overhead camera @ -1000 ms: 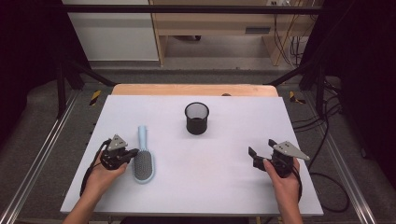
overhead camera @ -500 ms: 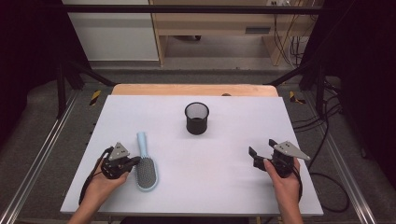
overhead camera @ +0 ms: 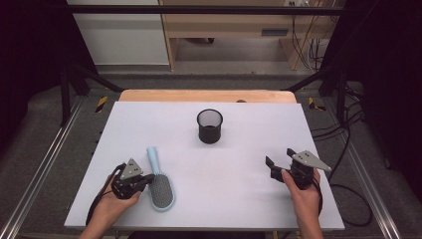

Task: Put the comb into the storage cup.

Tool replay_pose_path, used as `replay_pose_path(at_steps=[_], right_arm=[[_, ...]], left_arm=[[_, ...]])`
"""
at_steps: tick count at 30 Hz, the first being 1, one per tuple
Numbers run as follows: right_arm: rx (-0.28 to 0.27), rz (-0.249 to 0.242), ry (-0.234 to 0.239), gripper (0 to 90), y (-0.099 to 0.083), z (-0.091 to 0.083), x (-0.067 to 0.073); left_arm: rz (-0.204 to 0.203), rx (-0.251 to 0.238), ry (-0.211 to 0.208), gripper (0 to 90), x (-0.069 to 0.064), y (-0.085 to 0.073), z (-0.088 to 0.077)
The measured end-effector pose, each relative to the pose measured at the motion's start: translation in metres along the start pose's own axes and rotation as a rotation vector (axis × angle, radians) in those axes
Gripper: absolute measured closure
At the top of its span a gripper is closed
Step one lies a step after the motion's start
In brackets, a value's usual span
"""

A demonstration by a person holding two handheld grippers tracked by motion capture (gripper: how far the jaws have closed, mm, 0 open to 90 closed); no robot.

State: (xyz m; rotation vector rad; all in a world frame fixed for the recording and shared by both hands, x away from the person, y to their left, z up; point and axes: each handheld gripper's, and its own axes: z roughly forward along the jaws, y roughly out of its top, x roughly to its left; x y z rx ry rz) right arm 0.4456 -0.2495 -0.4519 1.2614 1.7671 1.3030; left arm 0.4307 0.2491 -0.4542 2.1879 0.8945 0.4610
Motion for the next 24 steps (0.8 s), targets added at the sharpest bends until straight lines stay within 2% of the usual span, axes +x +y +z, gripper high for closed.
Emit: replay_pose_path(at_steps=[10,19,24], right_arm=[[0.001,0.004,-0.003,13.7,0.0,-0.001,-0.001],[-0.002,0.006,-0.004,13.7,0.0,-0.002,-0.002],[-0.003,0.002,-0.002,13.7,0.0,-0.001,-0.001]], left_arm=[[0.009,0.003,-0.014,90.0,-0.01,0.002,0.001],[-0.001,-0.001,-0.029,90.0,-0.013,-0.007,-0.003],[0.015,0.003,-0.018,90.0,-0.017,-0.007,-0.005]])
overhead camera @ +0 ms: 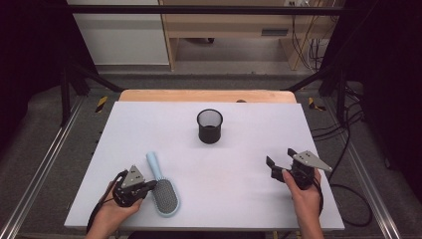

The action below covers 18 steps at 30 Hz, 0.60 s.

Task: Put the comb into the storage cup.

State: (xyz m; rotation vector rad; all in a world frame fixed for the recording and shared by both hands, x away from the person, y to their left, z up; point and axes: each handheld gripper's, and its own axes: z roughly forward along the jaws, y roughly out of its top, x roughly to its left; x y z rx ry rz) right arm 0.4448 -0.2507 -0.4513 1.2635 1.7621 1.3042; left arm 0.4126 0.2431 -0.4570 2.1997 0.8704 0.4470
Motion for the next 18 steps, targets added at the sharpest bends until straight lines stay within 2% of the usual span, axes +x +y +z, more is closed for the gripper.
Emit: replay_pose_path(at_steps=[6,14,18], right_arm=[[0.002,0.002,-0.001,13.7,0.0,0.0,-0.001],[0.003,-0.022,0.009,13.7,0.001,-0.001,0.006],[0.003,-0.029,0.01,13.7,0.002,-0.001,0.007]], left_arm=[[-0.01,0.012,-0.018,90.0,-0.004,-0.001,-0.003],[-0.017,0.0,-0.008,90.0,-0.015,0.003,-0.001],[-0.008,-0.004,-0.003,90.0,-0.018,0.009,0.001]])
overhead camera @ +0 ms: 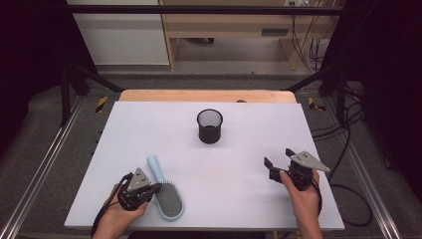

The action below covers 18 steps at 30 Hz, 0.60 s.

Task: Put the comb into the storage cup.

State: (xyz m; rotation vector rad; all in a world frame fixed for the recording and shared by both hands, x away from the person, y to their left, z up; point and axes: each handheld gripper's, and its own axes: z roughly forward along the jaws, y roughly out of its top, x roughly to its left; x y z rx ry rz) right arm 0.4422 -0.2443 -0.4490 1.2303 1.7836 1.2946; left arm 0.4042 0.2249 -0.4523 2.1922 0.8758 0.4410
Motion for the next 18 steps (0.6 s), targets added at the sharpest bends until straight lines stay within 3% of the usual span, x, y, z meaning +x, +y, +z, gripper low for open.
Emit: replay_pose_path(at_steps=[7,18], right_arm=[[0.006,-0.004,0.001,13.7,-0.0001,0.0,0.0004],[0.012,-0.003,-0.002,13.7,-0.0008,0.0007,-0.0001]], left_arm=[[0.007,0.026,-0.004,90.0,0.0015,-0.0031,-0.001],[-0.009,-0.028,0.024,90.0,0.0043,-0.0069,-0.0078]])
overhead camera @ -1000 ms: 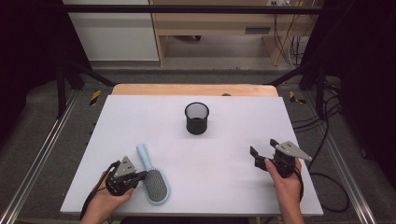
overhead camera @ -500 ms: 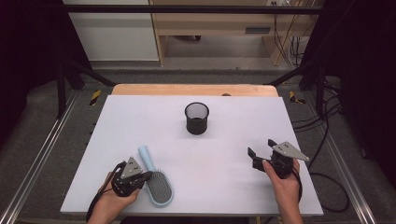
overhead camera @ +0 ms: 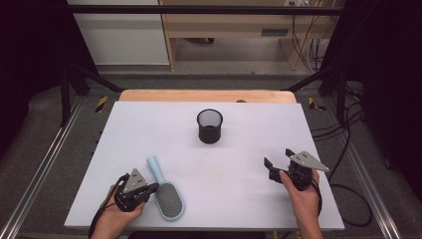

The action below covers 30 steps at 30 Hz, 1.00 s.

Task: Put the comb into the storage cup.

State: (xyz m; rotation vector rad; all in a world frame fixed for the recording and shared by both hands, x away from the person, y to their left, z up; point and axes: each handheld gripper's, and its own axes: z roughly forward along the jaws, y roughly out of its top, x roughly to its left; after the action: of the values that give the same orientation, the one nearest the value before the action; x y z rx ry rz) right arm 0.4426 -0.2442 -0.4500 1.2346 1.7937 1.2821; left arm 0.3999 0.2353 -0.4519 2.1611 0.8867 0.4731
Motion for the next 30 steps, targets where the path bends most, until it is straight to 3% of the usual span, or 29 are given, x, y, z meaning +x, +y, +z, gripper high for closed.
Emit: replay_pose_path(at_steps=[11,16,30], right_arm=[[-0.002,-0.002,0.002,13.7,0.0,0.0,0.0],[0.0,-0.002,0.002,13.7,0.0,0.0,0.0],[-0.003,-0.005,0.001,13.7,0.0,0.0,0.0]], left_arm=[[-0.019,0.013,-0.004,90.0,0.002,-0.017,-0.013],[-0.013,0.043,-0.05,90.0,-0.006,-0.025,-0.009],[0.024,0.064,-0.093,90.0,-0.027,-0.018,0.001]])
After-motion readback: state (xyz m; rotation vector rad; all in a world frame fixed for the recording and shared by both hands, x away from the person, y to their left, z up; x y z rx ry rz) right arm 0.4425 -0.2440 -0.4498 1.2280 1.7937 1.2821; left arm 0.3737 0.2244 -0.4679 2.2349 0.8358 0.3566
